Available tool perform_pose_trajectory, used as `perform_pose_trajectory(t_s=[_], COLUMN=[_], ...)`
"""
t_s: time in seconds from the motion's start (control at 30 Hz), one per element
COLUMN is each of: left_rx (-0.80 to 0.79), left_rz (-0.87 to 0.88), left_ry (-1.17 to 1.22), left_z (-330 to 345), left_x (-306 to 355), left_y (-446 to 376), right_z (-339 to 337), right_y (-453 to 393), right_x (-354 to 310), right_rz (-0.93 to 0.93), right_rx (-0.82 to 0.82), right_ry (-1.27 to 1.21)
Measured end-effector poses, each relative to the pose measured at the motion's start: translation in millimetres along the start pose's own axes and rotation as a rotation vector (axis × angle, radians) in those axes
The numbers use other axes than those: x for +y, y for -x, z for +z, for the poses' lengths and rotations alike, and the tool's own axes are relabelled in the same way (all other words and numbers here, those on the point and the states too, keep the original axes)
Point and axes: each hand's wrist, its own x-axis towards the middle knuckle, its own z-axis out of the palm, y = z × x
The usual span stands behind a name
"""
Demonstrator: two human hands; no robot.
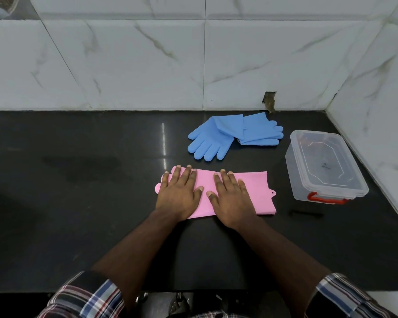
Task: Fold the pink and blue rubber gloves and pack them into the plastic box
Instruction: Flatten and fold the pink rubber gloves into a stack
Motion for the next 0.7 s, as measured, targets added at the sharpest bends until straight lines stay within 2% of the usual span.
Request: perform_pose_trajectory(t_s=[0.23,0.33,0.43,0.5,0.57,0.7], left_rx=[0.002,-0.023,-0.028,0.009,0.001,-0.065], left_rz=[0.003,-0.003,-0.027,0.009,0.080,0.126], left_ry=[-0.017,-0.017,-0.018,-0.032,-0.016,0.012], left_z=[0,-8,-19,-24,-23,-13], left_x=[1,2,9,22,41,68], left_y=[1,1,-3,-5,-6,-8], right_z=[-13,-38,-59,-68,-73,-78], right_y=[3,8,4,-4,-11,-19], right_x=[-1,10,38,57,71,85], right_rz=[-0.002,0.056,0.225,0.343,0.409,0.362], right_rx=[-0.005,0.150,0.252,0.212,0.095,-0.071], right_ry=[-0.087,-0.314,-0.427,-0.392,-0.371,-0.298])
